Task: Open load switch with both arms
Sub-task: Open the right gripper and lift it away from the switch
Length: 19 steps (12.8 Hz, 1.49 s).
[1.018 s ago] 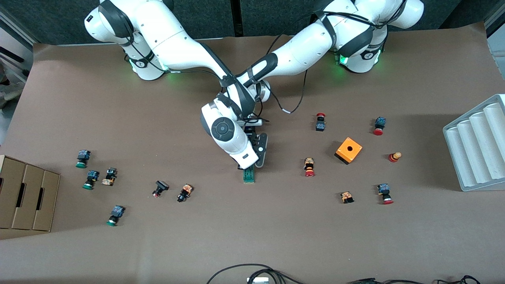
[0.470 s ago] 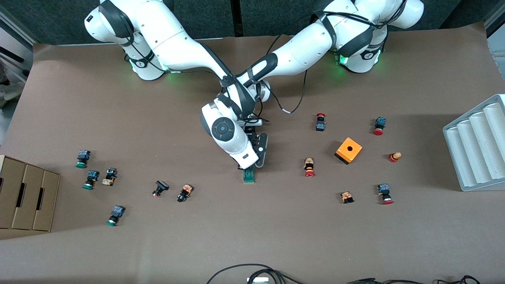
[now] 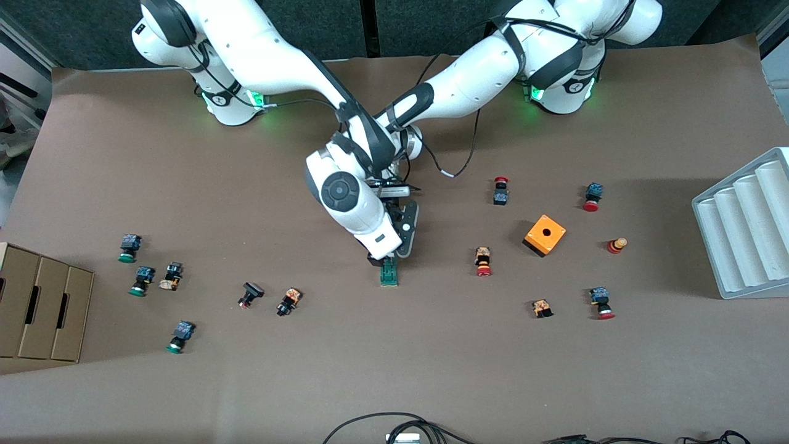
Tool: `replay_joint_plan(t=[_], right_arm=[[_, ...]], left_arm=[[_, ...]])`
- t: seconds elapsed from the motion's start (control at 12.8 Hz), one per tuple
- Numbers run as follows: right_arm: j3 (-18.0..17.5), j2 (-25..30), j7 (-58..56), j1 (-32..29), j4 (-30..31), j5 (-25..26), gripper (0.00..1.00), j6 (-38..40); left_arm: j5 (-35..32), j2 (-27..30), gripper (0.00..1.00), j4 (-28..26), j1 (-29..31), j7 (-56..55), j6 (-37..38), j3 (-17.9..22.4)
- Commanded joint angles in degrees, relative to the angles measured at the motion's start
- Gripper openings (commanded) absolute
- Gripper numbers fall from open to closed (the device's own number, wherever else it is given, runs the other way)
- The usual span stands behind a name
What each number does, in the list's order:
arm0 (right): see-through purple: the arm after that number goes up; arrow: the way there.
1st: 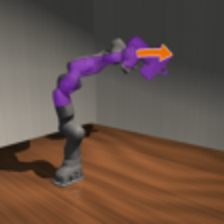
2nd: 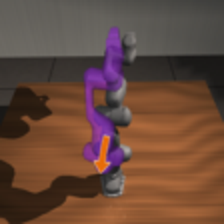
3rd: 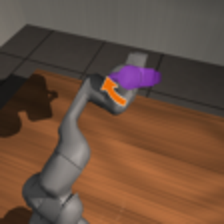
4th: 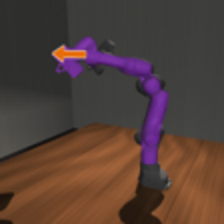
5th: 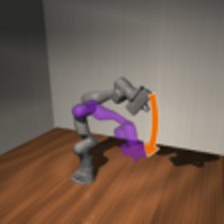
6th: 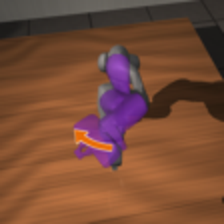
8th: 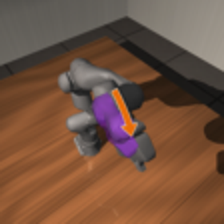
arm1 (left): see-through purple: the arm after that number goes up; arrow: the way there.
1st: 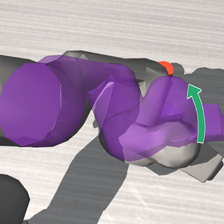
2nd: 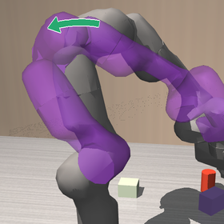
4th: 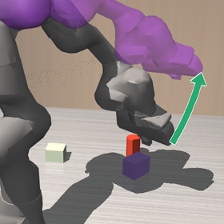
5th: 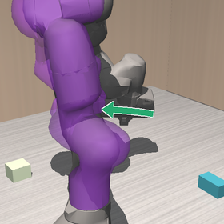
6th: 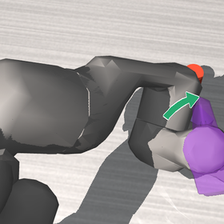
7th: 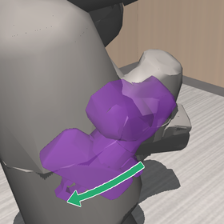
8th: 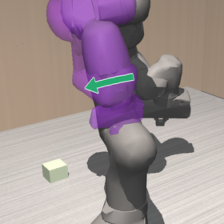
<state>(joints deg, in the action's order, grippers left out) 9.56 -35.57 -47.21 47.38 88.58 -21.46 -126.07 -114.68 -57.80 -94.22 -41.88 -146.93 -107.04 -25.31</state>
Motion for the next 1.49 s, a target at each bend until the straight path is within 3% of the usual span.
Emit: replay_joint_plan(t=[0.0, 0.47, 0.71, 0.78, 0.86, 0.94, 1.1, 1.41], right_arm=[[0.1, 3.4, 2.5, -0.5, 1.1, -1.7, 1.0, 3.1], [0.5, 12.3, 24.0, -0.7, 1.1, -1.0, 1.0, 7.6], [3.3, 16.0, 32.6, -1.3, 0.8, 1.9, 1.0, 11.4], [3.8, 16.8, 35.6, -2.0, 0.8, 2.1, 1.0, 12.9], [3.9, 17.2, 37.3, -2.7, 0.8, 2.1, 1.0, 13.5], [3.8, 17.8, 37.9, -4.3, 0.8, 2.0, 1.0, 13.7], [3.8, 18.9, 41.0, -7.3, 0.9, 1.9, 1.0, 15.8], [3.4, 21.1, 43.7, -15.5, 0.9, 1.7, 1.0, 23.1]], left_arm=[[-0.5, -0.4, 0.75, -0.3, -0.7, -0.9, 0.7, 0.4], [-0.5, -0.3, 0.75, -0.2, -0.7, -0.8, 0.6, 0.4], [-0.4, -0.1, 0.76, -0.2, -0.7, -0.3, 0.6, 0.4], [-0.3, 0.1, 0.82, -0.1, -0.6, 0.0, 0.6, 0.4], [0.0, 0.2, 0.96, -0.1, -0.5, -0.3, 0.4, 0.4], [0.1, 0.4, 1.0, -0.1, -0.5, 0.1, 0.3, 0.3], [0.9, 0.5, 1.0, 0.3, -0.3, 0.9, 0.3, 0.1], [11.1, 2.5, 1.0, 2.1, -0.5, 10.9, -0.2, -1.2]])
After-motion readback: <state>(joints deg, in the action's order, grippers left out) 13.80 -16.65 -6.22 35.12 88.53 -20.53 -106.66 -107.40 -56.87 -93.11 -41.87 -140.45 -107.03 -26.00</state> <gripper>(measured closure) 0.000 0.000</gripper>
